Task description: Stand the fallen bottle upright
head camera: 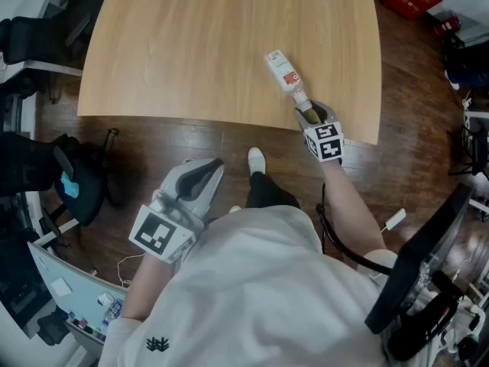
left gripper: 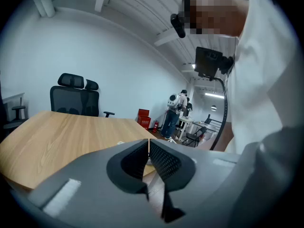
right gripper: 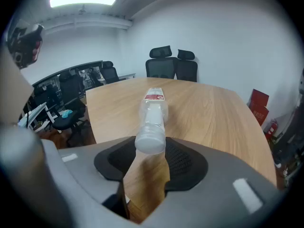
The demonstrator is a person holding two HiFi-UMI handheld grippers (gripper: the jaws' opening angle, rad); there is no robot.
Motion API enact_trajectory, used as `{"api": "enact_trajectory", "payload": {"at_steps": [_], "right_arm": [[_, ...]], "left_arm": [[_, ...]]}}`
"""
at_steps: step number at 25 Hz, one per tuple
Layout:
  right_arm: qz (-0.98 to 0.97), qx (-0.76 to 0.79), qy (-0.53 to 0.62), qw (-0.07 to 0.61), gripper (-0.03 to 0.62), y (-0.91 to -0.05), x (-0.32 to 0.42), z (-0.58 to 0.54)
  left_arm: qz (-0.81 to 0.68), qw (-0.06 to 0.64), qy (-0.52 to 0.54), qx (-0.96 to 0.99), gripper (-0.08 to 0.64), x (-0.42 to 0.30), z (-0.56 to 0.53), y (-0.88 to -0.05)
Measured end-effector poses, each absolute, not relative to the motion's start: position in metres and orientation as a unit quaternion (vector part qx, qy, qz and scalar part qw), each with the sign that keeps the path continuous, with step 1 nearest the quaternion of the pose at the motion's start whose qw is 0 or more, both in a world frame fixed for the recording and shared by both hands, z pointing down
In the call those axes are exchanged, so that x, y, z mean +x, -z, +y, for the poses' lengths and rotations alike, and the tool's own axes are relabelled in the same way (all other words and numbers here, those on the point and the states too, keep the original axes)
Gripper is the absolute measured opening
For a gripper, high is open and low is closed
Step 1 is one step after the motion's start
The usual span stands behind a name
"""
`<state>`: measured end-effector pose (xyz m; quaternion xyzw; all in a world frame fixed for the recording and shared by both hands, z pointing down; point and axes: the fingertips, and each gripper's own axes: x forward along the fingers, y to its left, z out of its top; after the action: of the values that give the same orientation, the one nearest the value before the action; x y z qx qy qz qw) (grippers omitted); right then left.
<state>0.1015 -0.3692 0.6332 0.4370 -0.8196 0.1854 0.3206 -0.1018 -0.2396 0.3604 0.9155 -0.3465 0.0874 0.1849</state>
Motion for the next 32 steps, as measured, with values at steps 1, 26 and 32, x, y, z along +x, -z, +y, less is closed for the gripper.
{"api": "enact_trajectory", "payload": {"at_steps": [1, 26, 32], "right_arm": [[-0.824, 0.436, -0.183, 0.314, 0.196, -0.621, 0.103, -0.369], [-0.834, 0.265, -0.117, 0.469, 0.193, -0.482, 0.098, -0.499], [-0.841, 0.272, -0.114, 0.454, 0.215, -0.484, 0.09, -0.505]], "left_arm": [[-0.347, 0.186, -0.087, 0.915, 0.011, -0.102, -0.241, -0.36], [-0.421, 0.184, -0.033, 0.887, 0.009, -0.128, -0.236, -0.362], [-0.429, 0.181, -0.041, 0.884, 0.01, -0.139, -0.232, -0.362]]}}
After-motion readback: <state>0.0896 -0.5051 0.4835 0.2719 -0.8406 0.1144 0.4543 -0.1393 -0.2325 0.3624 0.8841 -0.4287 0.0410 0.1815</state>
